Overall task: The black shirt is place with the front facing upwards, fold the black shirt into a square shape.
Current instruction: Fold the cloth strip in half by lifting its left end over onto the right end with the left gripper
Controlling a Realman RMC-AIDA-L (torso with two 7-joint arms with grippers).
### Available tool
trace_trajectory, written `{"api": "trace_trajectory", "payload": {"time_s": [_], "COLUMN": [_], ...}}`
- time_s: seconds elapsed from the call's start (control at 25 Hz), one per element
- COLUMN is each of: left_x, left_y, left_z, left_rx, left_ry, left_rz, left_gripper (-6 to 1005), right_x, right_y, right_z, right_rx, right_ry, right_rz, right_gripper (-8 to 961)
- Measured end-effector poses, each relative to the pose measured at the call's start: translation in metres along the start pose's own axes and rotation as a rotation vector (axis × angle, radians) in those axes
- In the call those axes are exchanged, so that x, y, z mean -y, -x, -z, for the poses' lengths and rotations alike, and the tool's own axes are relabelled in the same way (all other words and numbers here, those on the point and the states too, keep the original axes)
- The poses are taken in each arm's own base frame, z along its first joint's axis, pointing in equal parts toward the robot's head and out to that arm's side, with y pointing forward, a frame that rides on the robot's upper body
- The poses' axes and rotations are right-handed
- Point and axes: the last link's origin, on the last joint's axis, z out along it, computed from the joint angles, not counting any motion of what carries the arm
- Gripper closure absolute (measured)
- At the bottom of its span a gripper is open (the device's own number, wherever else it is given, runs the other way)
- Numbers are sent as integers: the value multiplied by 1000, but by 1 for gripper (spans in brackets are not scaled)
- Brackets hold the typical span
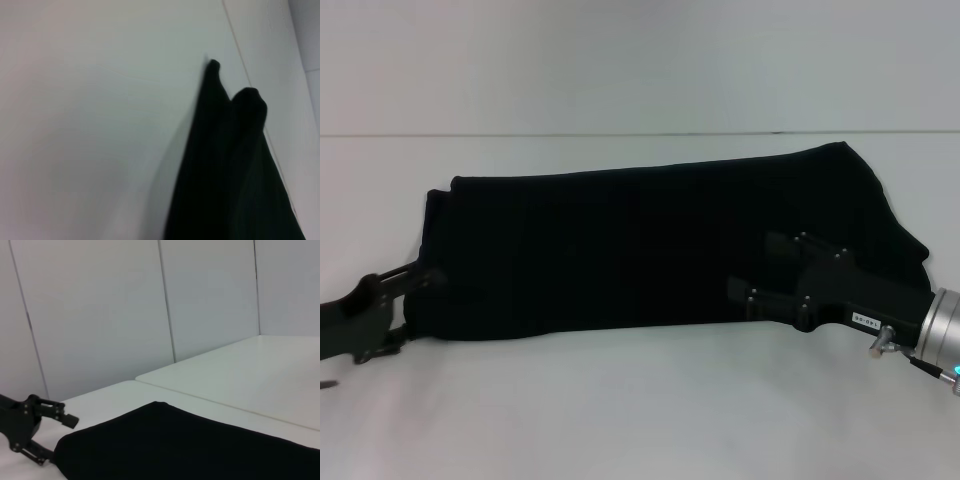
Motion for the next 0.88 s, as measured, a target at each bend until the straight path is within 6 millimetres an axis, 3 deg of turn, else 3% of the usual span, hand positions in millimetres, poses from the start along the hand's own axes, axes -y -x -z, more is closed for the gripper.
{"api": "trace_trajectory", "payload": {"time_s": [0.24, 0.48, 0.88], "left_x": [-18, -21, -18], "left_y": [-1, -3, -5], "left_z": [-19, -21, -20], "left_rx": [46, 37, 27], "left_ry": [4, 5, -28], "left_rz": [-59, -83, -142], "left_gripper": [91, 90, 254], "right_x": [-1, -1, 1], "right_y": [-2, -2, -1], "right_z": [0, 0, 1], "right_rx": [-4, -1, 4], "right_ry": [2, -3, -7], "right_rz": [-6, -13, -11], "right_gripper": [6, 6, 7]}}
